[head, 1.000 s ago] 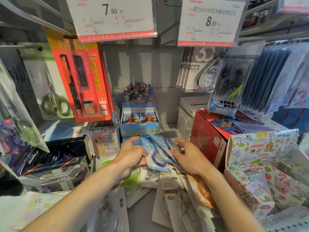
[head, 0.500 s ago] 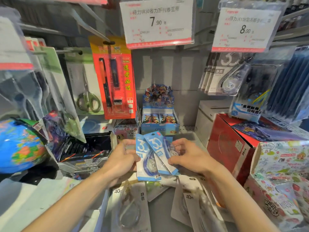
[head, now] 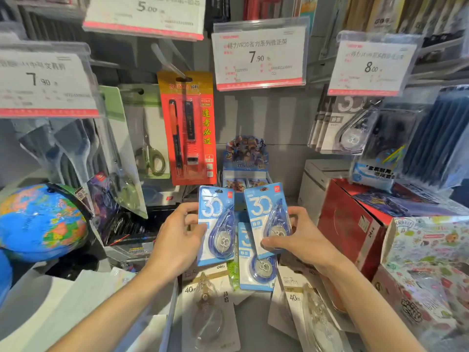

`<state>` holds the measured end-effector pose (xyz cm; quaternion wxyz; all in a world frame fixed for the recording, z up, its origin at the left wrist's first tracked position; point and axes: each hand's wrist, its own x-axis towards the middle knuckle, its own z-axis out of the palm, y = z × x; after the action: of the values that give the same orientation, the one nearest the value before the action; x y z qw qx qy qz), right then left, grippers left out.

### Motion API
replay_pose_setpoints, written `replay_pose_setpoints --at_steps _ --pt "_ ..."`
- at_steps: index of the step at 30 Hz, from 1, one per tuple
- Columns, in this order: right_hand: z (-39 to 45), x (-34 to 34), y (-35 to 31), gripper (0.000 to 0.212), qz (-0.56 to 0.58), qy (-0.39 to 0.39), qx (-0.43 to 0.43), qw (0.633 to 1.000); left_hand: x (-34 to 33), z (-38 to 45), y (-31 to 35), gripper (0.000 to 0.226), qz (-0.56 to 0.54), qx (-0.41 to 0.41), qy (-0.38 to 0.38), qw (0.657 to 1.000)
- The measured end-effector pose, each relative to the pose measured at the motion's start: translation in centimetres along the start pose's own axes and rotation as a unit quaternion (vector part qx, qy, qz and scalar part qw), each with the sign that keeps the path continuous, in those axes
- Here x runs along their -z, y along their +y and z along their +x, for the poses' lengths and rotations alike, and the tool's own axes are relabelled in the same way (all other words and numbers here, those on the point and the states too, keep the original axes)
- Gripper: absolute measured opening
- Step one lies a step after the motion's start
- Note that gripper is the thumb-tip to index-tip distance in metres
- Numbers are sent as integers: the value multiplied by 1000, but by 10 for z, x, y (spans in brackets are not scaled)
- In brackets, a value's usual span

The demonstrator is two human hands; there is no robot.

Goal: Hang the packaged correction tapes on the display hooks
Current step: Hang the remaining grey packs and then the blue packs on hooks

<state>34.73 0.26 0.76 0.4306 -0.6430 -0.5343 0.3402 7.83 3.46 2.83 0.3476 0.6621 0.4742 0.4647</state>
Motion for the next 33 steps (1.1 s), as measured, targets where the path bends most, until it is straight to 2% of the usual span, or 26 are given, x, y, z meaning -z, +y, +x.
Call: replay_pose_setpoints --at_steps 3,9,16,19,25,33 --pt "-6 -2 -3 79 31 32 10 999 6 -3 5 38 6 -26 0 1000" --pt "-23 6 -12 62 68 59 43 995 14 -6 16 34 -77 -56 -12 995" --pt "-63 32 -38 59 104 107 87 985 10 -3 35 31 -164 -91 -38 982" --pt "-79 53 -47 53 123 112 101 981 -1 -5 49 30 -183 -103 -44 977" --pt "-102 105 -57 61 126 124 144 974 -31 -14 88 33 -199 -145 -48 968" --pt "-109 195 -36 44 128 95 202 967 -101 -45 140 35 -148 -196 20 969"
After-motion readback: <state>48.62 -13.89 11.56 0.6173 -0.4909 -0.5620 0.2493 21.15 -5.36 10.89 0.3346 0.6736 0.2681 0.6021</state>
